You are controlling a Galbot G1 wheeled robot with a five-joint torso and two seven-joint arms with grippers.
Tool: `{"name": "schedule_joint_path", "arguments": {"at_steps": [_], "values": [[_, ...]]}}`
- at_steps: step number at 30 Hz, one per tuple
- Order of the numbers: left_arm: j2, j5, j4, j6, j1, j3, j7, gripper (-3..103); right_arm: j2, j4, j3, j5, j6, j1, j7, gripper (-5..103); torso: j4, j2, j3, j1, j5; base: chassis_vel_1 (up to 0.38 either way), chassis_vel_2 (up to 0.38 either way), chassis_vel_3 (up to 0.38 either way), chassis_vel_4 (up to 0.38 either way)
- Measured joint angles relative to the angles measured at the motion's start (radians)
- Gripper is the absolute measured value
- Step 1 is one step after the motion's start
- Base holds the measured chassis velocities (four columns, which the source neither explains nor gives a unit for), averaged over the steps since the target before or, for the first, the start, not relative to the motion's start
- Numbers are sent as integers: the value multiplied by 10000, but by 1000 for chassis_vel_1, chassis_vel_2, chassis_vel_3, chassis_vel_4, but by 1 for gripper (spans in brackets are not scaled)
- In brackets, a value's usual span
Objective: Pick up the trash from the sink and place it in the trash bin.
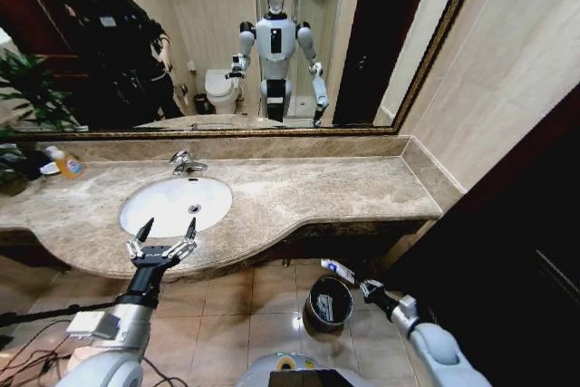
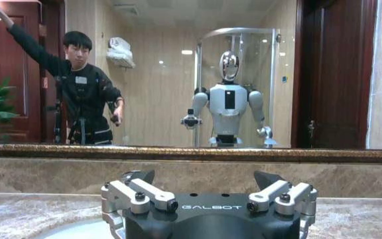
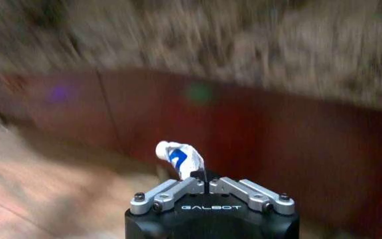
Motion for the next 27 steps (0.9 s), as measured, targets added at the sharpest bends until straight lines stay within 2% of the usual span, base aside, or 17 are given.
{"name": "schedule_joint_path", "arguments": {"at_steps": [4,5,12,19,24,25,27], "values": [[0,0,0,0,1,0,0,100,233,-644,-179,-382,-51,245,437,0,-1,0,0,0,5,0,0,0,0],[0,0,0,0,0,0,0,100,478,-1353,-377,-608,-51,558,842,0,-2,0,0,0,0,0,0,0,0],[0,0,0,0,0,0,0,100,1206,-3571,-912,-674,101,1821,2096,0,0,-2,1,0,1,0,0,0,0],[1,0,0,0,0,0,0,100,1589,-4227,-965,-688,-53,2253,2705,0,0,-2,0,0,3,0,0,0,0],[0,0,0,0,0,0,0,100,1547,-4281,-1016,-697,-256,2307,2747,0,-1,-2,0,0,1,0,0,0,0],[0,0,0,0,0,0,0,100,1547,-4212,-1016,-697,-337,2288,2756,-3,-1,-2,0,0,1,0,0,0,0],[0,0,0,0,0,0,0,100,1548,-4152,-1016,-697,-365,2270,2809,1,-1,-2,0,0,3,0,0,0,0]]}}
